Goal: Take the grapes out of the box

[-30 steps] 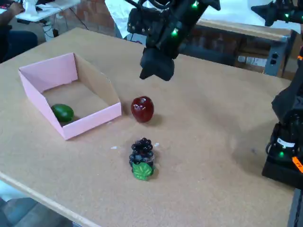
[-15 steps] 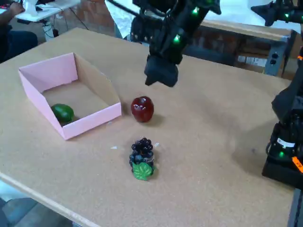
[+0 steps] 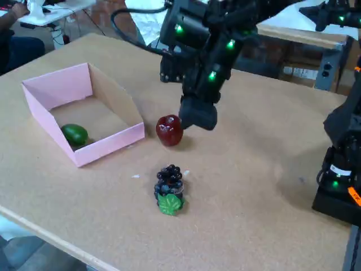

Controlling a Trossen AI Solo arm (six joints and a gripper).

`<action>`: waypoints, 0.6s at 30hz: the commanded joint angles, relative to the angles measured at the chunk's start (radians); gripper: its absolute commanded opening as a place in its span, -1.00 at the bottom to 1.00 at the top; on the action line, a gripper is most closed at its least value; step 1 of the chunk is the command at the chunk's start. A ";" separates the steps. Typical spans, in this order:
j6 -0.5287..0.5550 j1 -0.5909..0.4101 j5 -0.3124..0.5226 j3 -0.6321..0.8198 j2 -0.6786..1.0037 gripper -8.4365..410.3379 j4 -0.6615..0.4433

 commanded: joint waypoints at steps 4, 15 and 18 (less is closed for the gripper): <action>0.003 0.000 -0.005 -0.098 0.000 -0.96 0.092; 0.024 -0.006 -0.005 -0.232 0.002 -0.96 0.260; 0.024 -0.016 -0.006 -0.243 0.025 -0.96 0.272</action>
